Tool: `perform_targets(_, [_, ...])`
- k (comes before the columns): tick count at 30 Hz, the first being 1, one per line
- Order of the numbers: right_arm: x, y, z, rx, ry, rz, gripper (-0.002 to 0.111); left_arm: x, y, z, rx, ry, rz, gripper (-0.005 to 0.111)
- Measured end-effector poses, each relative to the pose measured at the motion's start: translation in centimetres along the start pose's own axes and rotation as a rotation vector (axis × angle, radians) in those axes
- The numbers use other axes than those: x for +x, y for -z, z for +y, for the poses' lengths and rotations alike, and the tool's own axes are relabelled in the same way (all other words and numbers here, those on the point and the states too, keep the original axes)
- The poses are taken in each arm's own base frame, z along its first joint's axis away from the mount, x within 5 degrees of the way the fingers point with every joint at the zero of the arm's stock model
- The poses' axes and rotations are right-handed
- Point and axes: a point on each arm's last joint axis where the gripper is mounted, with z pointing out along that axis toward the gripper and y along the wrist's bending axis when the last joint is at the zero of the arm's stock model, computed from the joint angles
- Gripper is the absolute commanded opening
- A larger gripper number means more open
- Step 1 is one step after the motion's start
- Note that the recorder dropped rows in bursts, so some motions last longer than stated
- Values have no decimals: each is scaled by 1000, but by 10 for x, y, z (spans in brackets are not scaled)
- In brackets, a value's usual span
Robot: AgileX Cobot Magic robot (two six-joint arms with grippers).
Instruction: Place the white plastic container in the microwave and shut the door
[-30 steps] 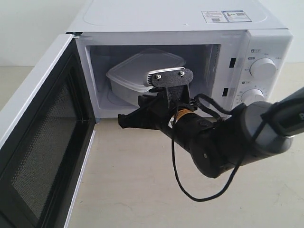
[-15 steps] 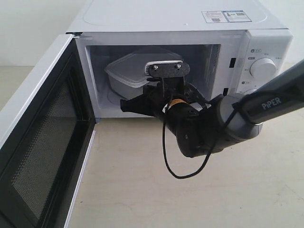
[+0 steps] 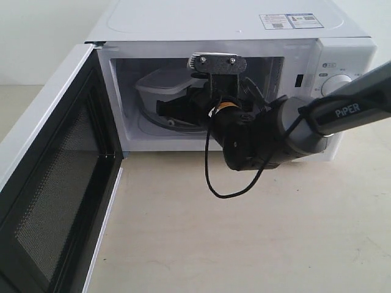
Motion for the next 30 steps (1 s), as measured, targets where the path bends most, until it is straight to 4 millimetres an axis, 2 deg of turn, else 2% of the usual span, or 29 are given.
perform_targets(17, [20, -1, -4, 51, -84, 182, 0, 0, 0, 0, 0, 0, 0, 4])
perform_targets(19, [25, 0, -4, 55, -92, 233, 8, 0, 0, 0, 0, 0, 0, 4])
perform_targets(21, [28, 1, -4, 57, -99, 274, 26, 0, 0, 0, 0, 0, 0, 4])
perform_targets(22, [27, 2, -3, 51, -99, 289, 28, 0, 0, 0, 0, 0, 0, 4])
perform_targets(24, [28, 4, -1, 38, -102, 336, 24, 0, 0, 0, 0, 0, 0, 4])
perform_targets(27, [23, 13, -3, 40, -102, 330, -1, 0, 0, 0, 0, 0, 0, 4])
perform_targets(30, [20, 34, -12, 66, -93, 288, 0, 0, 0, 0, 0, 0, 0, 4])
